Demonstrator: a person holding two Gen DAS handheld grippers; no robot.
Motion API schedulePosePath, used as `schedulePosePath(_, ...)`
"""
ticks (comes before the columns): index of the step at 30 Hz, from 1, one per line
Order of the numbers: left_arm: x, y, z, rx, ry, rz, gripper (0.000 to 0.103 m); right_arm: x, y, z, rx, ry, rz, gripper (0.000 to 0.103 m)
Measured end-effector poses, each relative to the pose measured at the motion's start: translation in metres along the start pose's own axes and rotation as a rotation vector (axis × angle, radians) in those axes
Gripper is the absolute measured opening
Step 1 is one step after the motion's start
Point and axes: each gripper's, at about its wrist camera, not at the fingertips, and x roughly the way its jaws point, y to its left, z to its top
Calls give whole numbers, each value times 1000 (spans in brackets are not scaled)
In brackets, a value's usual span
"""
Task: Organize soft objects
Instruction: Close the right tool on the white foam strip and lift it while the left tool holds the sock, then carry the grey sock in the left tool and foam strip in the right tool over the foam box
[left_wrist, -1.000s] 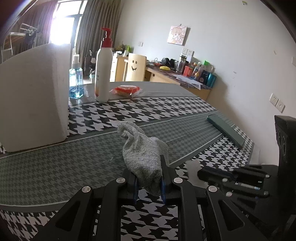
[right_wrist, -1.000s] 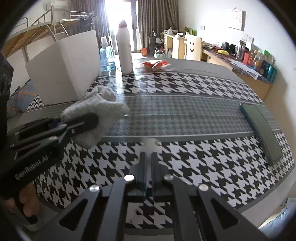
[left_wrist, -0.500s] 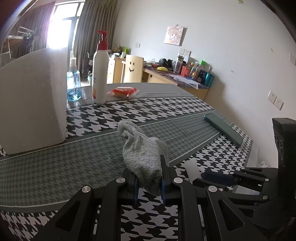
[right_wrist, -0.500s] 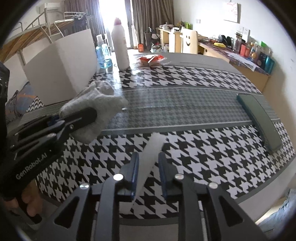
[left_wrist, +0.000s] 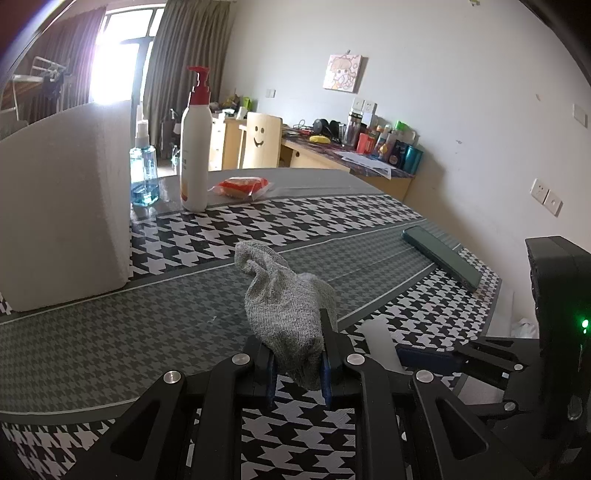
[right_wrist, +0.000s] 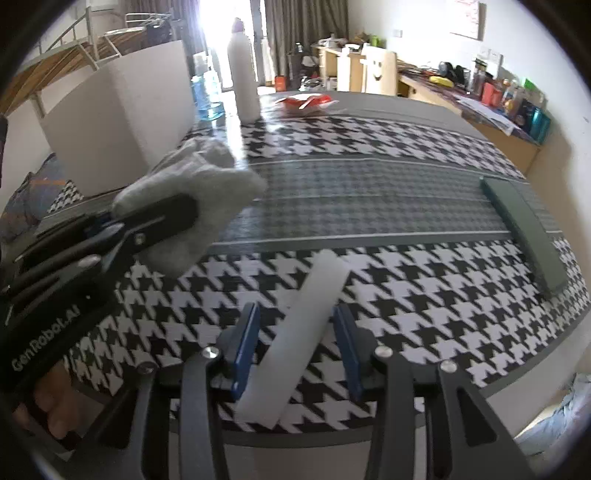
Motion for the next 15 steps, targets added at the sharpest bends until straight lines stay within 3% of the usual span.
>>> schedulePosePath(1,0,-1,0,0,-1,0,19,0,2,0,-4,2,-6,46)
schedulePosePath(3,-1,-1,0,2,-4,1,19,0,5,0,-19,1,-21,29)
schedulePosePath(8,-2,-3,0,14,-10,7,19,-3,2,1,-20,-14,-8,17)
schedulePosePath(15,-6,-1,5,5,-28,32,19,-20,-9,9,-30,-86,19,17)
